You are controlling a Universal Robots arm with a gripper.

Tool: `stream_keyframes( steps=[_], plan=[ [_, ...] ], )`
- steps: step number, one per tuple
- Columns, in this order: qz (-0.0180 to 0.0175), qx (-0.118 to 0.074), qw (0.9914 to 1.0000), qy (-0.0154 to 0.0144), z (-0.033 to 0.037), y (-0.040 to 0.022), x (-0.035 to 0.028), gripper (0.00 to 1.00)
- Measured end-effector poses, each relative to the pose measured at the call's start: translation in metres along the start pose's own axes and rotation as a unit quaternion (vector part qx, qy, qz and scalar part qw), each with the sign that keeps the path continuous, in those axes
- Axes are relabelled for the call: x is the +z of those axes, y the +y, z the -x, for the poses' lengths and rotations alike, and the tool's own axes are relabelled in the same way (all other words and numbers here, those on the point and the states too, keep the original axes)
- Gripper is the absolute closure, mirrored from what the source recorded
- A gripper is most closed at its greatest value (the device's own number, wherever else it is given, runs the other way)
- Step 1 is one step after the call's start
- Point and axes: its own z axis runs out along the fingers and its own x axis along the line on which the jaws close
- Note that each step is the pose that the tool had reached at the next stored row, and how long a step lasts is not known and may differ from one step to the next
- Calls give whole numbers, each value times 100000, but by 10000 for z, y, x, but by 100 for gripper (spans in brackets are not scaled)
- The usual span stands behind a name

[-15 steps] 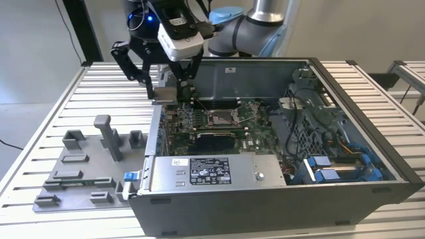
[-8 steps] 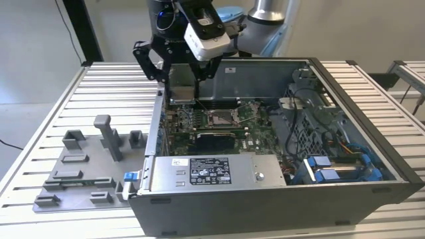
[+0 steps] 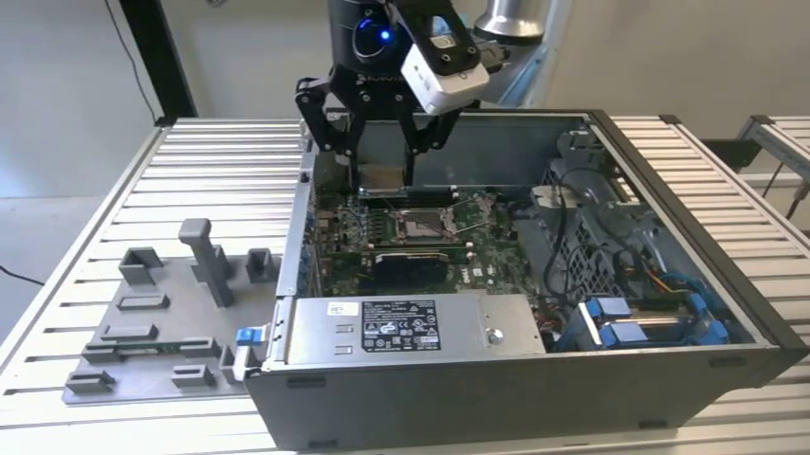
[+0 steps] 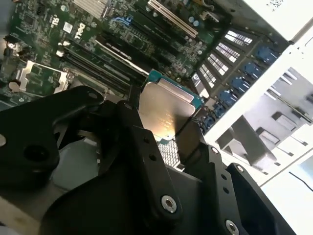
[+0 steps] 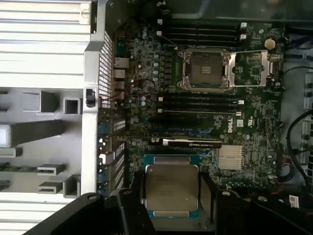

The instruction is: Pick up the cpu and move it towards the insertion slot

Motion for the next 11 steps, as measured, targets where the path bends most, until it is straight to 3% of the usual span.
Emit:
stream_keyframes(
  steps=[5, 11],
  plan=[
    [-1, -1, 100000, 1, 177, -2, 1, 100],
    [0, 1, 100000, 1, 449, -4, 3, 100]
  ],
)
